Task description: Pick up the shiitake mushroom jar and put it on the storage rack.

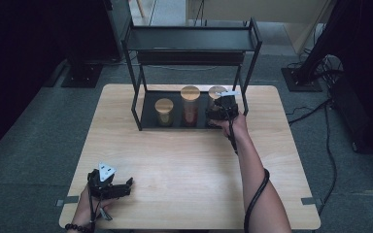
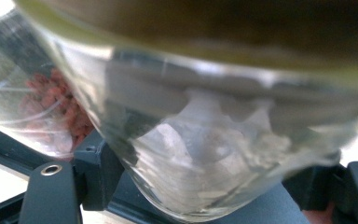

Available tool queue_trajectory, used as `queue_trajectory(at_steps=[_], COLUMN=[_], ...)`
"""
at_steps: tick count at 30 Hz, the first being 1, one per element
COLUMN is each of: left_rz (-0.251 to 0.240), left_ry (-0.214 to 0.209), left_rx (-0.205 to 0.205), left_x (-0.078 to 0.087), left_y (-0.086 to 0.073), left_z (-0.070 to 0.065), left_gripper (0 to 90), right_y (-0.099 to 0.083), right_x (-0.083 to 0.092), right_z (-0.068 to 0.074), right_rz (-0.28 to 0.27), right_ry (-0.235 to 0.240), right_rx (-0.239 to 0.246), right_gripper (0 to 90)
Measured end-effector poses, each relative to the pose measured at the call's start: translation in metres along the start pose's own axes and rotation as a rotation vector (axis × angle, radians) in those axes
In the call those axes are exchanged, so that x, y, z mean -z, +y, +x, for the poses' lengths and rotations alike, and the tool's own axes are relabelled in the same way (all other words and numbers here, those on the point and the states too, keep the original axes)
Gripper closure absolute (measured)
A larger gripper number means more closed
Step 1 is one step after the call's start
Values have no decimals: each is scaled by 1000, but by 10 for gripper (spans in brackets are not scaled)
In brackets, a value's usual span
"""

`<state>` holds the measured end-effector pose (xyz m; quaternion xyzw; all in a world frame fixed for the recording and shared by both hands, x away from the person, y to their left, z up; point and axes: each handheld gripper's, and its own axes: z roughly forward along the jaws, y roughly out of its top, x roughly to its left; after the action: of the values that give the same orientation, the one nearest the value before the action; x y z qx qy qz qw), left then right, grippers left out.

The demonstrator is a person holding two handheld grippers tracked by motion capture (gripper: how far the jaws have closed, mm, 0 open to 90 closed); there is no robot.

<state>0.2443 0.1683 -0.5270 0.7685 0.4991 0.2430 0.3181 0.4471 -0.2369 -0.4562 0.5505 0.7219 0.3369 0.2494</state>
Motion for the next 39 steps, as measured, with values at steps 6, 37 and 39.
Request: queue_trajectory(at_steps=[6, 37, 39], left_rz=[-2, -7, -7], left_ry=[3, 14, 14], left_rx=[-3, -20, -22], left_x=[0, 1, 1], left_y=[0, -1, -1], left_z=[0, -2, -2], left_gripper=[15, 15, 15], right_y=[-3, -56, -61], right_x=[0, 11, 12], right_z=[-2, 0, -1], right_rz=[0, -12, -15], right_ry=[-7, 62, 65], right_rx=[-5, 62, 59], right_gripper=[248, 0, 0])
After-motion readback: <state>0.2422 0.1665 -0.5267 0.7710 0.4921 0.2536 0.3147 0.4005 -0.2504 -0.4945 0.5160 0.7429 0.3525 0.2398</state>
